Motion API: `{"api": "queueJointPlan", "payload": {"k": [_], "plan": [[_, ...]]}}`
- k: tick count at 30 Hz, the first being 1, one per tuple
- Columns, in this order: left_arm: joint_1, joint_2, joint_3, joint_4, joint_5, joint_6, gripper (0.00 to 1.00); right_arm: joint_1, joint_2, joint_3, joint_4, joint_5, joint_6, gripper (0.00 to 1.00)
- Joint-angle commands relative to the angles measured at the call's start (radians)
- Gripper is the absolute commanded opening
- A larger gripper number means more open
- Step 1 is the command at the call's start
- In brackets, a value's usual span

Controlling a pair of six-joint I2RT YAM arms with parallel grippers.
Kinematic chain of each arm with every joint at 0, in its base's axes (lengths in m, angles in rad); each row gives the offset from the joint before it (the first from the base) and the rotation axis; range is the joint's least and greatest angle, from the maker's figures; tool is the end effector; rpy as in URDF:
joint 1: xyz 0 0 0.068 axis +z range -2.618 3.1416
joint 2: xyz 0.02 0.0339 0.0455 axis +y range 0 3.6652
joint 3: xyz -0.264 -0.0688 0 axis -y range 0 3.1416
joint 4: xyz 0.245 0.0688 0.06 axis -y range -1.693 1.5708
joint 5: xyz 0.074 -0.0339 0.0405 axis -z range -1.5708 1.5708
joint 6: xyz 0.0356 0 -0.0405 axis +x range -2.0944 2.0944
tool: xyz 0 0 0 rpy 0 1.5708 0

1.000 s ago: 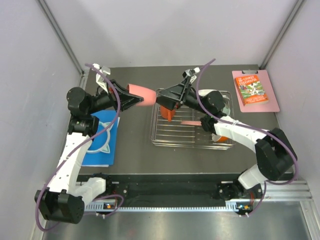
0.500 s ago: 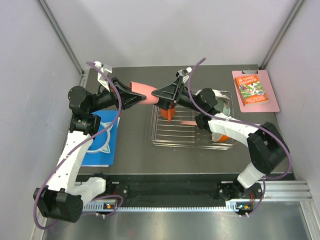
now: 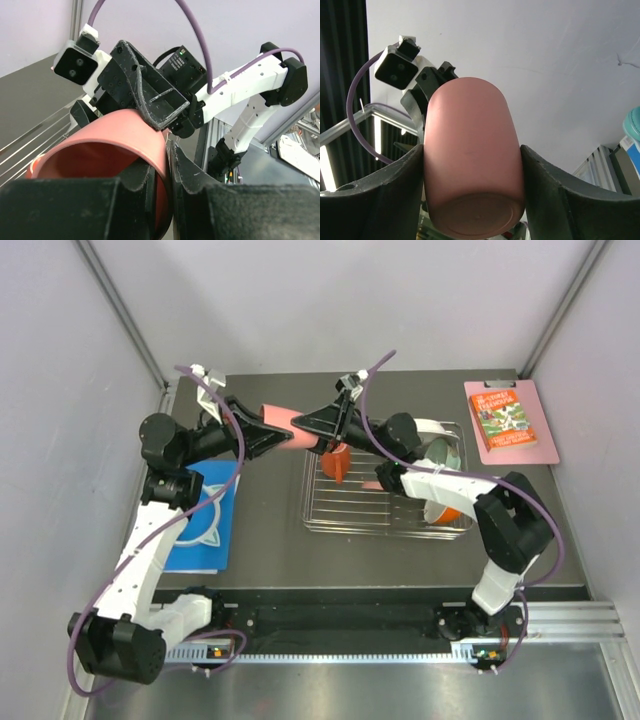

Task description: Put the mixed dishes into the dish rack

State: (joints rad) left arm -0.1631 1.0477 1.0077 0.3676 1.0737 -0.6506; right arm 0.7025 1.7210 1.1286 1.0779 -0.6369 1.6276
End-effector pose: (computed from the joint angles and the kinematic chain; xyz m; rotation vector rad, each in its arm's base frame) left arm 0.2134 -0.0668 0.4216 0.6767 1.4026 -1.3164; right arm 0.2817 0.2662 0.3354 -0.0599 1.5849 2.3014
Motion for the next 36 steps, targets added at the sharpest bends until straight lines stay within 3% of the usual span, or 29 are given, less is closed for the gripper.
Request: {"api": "queueJointPlan", "payload": {"k": [1,2,4,5,7,9,10,11,12,13,15,18,23,27,31,36], "plan": [[-0.006,0.017,-0.001,0.07,-0.008,0.045,0.0,0.012,-0.017,0.05,0.047,-0.05,0.0,0.17],[-0.006,0.018,-0.004,0.059,-0.011,0.06,0.01,0.009,-0.021,0.05,0.031,-0.055,-0.011,0.03],[-0.004,0.015,0.02,-0.086,-0.043,0.151,0.26,-0.007,-0.05,0.046,-0.03,-0.069,-0.061,0.0],[-0.004,0.009,0.029,-0.155,-0.058,0.19,0.73,-0.018,-0.066,0.042,-0.061,-0.075,-0.086,0.0],[0.005,0.0,0.06,-0.316,-0.096,0.299,0.99,-0.053,-0.124,0.043,-0.247,-0.087,-0.224,0.0],[0.04,-0.018,0.08,-0.398,-0.129,0.347,0.99,-0.08,-0.197,0.085,-0.48,-0.08,-0.387,0.0],[0.063,-0.024,0.103,-0.448,-0.129,0.373,0.99,-0.101,-0.219,0.117,-0.779,-0.026,-0.604,0.0],[0.091,-0.037,0.112,-0.455,-0.121,0.371,0.99,-0.103,-0.233,0.213,-0.946,0.02,-0.724,0.0],[0.155,-0.044,0.12,-0.452,-0.109,0.359,0.99,-0.103,-0.247,0.265,-1.248,0.084,-0.836,0.0],[0.221,-0.049,0.133,-0.429,-0.095,0.315,0.99,-0.095,-0.248,0.314,-1.367,0.227,-1.021,0.0],[0.371,-0.052,0.143,-0.403,-0.063,0.254,0.99,-0.092,-0.25,0.401,-1.566,0.328,-1.121,0.0],[0.527,-0.015,0.16,-0.415,-0.038,0.145,0.99,-0.086,-0.241,0.447,-1.718,0.43,-1.227,0.0],[0.606,0.13,0.149,-0.568,0.012,0.158,0.99,0.017,-0.192,0.48,-1.845,0.609,-1.342,0.0],[0.609,0.236,0.169,-0.816,0.005,0.355,0.99,0.112,-0.126,0.507,-1.898,0.759,-1.396,0.0],[0.608,0.299,0.215,-0.994,-0.142,0.532,0.99,0.169,-0.086,0.537,-1.929,0.845,-1.428,0.0],[0.6,0.281,0.172,-1.021,-0.238,0.604,0.99,0.201,-0.043,0.557,-1.951,0.898,-1.453,0.0]]}}
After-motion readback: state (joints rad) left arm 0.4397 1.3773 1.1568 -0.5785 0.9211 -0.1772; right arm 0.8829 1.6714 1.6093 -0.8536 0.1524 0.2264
